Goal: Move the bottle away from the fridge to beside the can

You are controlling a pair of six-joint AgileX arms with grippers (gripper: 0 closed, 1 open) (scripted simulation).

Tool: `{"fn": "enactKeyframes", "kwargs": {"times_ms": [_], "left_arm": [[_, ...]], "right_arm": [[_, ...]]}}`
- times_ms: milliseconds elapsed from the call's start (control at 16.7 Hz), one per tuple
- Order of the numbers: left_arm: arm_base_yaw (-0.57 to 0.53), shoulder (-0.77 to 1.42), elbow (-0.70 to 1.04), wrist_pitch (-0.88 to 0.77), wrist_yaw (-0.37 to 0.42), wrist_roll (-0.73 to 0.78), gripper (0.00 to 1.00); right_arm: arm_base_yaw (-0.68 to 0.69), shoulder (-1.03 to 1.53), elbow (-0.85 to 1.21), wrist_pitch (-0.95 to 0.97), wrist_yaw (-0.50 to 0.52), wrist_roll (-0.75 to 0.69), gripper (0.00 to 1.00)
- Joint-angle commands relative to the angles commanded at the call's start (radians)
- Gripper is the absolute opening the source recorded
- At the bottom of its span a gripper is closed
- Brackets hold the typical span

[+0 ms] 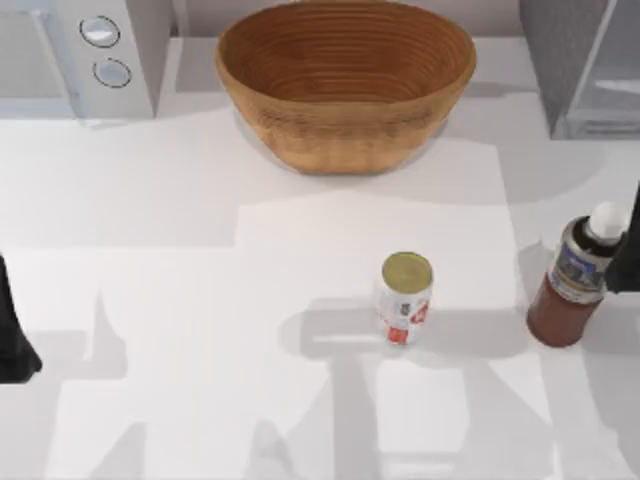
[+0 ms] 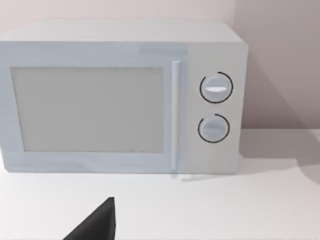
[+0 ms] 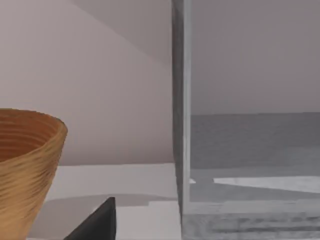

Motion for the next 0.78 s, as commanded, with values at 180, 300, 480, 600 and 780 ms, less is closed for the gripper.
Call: {"fn": "enactKeyframes", "kwargs": {"times_ms": [180,300,480,600,780], "left_arm": [[0.000,0.000,0.000,0.000,0.000,0.000,1.00],[0.000,0.000,0.000,0.000,0.000,0.000,1.00],[0.000,0.000,0.000,0.000,0.000,0.000,1.00],[0.000,0.000,0.000,0.000,0.000,0.000,1.00],[0.000,0.000,0.000,0.000,0.000,0.000,1.00]], "right_arm": [[-0.107,-0.260,-0.031,-0.262,-0.113,0.001,1.00],[-0.176,-0.430,-0.052,-0.426,-0.190,0.000,1.00],[-0.272,-0.660,-0.076,-0.635,-0.299,-0.004,1.00],[-0.327,-0.784,-0.088,-0.741,-0.360,-0.009,1.00],[-0.390,-0.905,-0.099,-0.841,-0.422,-0.017,1.00]]}}
